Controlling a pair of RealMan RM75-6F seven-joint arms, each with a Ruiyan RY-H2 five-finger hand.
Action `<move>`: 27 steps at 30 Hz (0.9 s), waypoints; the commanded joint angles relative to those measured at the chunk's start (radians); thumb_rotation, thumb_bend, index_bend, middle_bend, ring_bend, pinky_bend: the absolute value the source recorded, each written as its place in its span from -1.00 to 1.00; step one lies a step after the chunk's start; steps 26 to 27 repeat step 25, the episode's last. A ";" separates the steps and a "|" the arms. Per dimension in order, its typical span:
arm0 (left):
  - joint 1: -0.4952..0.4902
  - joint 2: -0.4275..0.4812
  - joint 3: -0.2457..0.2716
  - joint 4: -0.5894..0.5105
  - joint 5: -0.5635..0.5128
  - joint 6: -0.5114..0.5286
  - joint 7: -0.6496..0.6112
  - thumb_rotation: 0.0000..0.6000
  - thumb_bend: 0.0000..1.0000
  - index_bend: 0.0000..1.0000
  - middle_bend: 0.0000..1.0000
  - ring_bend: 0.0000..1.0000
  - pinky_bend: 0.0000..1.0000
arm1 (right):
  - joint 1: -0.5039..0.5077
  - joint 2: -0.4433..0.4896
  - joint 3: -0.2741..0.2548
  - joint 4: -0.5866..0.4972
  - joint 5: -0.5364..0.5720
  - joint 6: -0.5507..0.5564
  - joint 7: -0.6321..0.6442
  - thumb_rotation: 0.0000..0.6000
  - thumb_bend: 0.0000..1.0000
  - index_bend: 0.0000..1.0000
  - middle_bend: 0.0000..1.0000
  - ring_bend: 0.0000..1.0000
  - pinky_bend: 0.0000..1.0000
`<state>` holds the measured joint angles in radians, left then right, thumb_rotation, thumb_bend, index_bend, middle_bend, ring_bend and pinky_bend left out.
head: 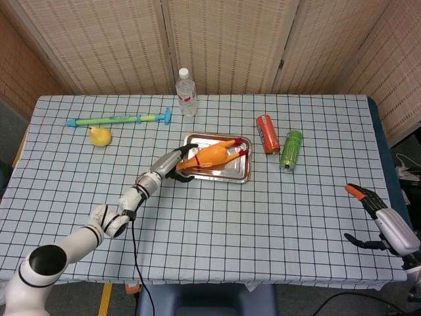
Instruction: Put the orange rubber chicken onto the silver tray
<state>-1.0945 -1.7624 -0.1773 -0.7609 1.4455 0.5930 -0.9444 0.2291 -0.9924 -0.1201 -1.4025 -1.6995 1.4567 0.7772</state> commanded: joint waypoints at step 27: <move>0.933 0.570 0.342 -0.803 0.105 1.076 1.033 1.00 -0.26 -1.00 -1.00 -1.00 -0.93 | -0.234 -0.040 0.057 -0.284 0.102 0.200 -0.771 1.00 -0.59 -1.00 -1.00 -1.00 -1.00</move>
